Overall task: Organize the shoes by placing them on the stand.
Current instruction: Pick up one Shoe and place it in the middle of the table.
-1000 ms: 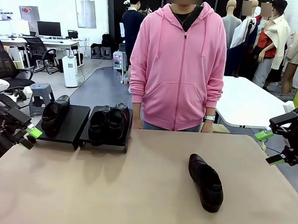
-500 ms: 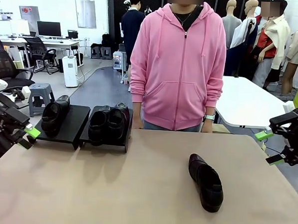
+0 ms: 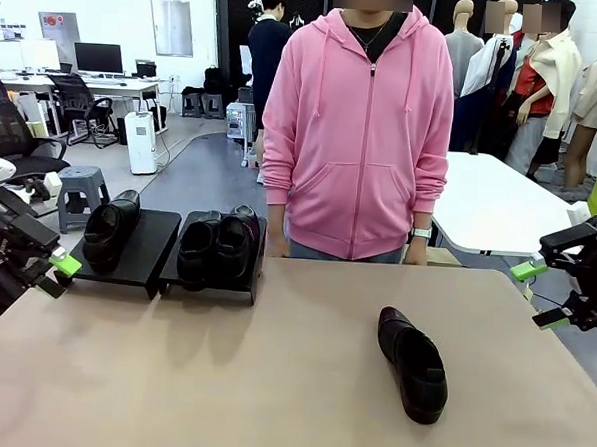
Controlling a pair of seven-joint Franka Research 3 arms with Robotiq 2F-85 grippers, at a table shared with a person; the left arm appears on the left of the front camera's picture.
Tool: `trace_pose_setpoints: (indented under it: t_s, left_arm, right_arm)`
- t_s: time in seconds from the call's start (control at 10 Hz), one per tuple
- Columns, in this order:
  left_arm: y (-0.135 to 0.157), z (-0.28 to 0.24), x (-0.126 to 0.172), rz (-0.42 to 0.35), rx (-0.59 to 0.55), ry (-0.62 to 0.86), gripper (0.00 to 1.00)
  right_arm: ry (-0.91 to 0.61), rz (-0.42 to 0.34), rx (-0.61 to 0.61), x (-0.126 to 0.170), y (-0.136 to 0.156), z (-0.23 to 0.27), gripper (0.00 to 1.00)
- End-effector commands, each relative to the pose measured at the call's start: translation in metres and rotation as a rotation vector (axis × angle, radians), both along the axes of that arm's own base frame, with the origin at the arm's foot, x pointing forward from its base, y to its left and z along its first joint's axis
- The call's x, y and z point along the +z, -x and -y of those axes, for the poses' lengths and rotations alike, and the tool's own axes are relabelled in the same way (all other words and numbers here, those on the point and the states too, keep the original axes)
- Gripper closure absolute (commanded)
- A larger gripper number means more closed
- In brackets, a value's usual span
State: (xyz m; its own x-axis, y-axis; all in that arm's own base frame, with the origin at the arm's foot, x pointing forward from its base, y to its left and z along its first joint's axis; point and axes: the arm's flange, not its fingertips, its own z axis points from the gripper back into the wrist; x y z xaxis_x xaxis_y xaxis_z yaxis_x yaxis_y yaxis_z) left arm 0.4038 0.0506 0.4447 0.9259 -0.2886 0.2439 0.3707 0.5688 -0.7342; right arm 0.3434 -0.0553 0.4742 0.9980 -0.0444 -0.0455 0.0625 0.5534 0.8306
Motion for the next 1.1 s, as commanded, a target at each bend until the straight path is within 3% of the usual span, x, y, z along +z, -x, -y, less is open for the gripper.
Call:
trace_pose_setpoints:
  t_s: [0.0,0.1,0.2,0.3,0.4,0.5,0.6,0.7,0.8,0.9,1.0]
  left_arm:
    - [0.003,-0.001,0.0,-0.007,-0.01,-0.003,0.0]
    - [0.003,-0.001,0.0,-0.007,-0.01,-0.003,0.0]
    - [0.003,-0.001,0.0,-0.007,-0.01,-0.003,0.0]
    - [0.003,-0.001,0.0,-0.007,-0.01,-0.003,0.0]
    - [0.003,-0.001,0.0,-0.007,-0.01,-0.003,0.0]
    - [0.003,-0.001,0.0,-0.007,-0.01,-0.003,0.0]
    - [0.003,-0.001,0.0,-0.007,-0.01,-0.003,0.0]
    - [0.003,-0.001,0.0,-0.007,-0.01,-0.003,0.0]
    - [0.003,-0.001,0.0,-0.007,-0.01,-0.003,0.0]
    - [0.003,-0.001,0.0,-0.007,-0.01,-0.003,0.0]
    - [0.003,-0.001,0.0,-0.007,-0.01,-0.003,0.0]
  right_arm:
    - [0.19,0.022,0.064,0.01,-0.017,-0.063,0.0]
    - [0.429,0.057,0.095,0.008,-0.048,-0.13,0.0]
    - [0.654,0.08,0.003,-0.004,-0.069,-0.177,0.0]
    - [0.714,0.16,-0.003,-0.017,-0.08,-0.198,0.0]
    - [0.785,0.159,-0.004,-0.029,-0.081,-0.207,0.0]
    - [0.798,0.106,-0.014,-0.034,-0.074,-0.21,0.0]
    - [0.815,0.117,-0.066,-0.025,-0.066,-0.201,0.0]
    - [0.717,0.209,0.052,-0.029,-0.065,-0.236,0.0]
    - [0.786,0.179,0.011,-0.038,-0.07,-0.223,0.0]
    - [0.996,0.14,-0.004,-0.044,-0.07,-0.232,0.0]
    - [0.994,0.096,0.059,-0.064,-0.073,-0.247,0.0]
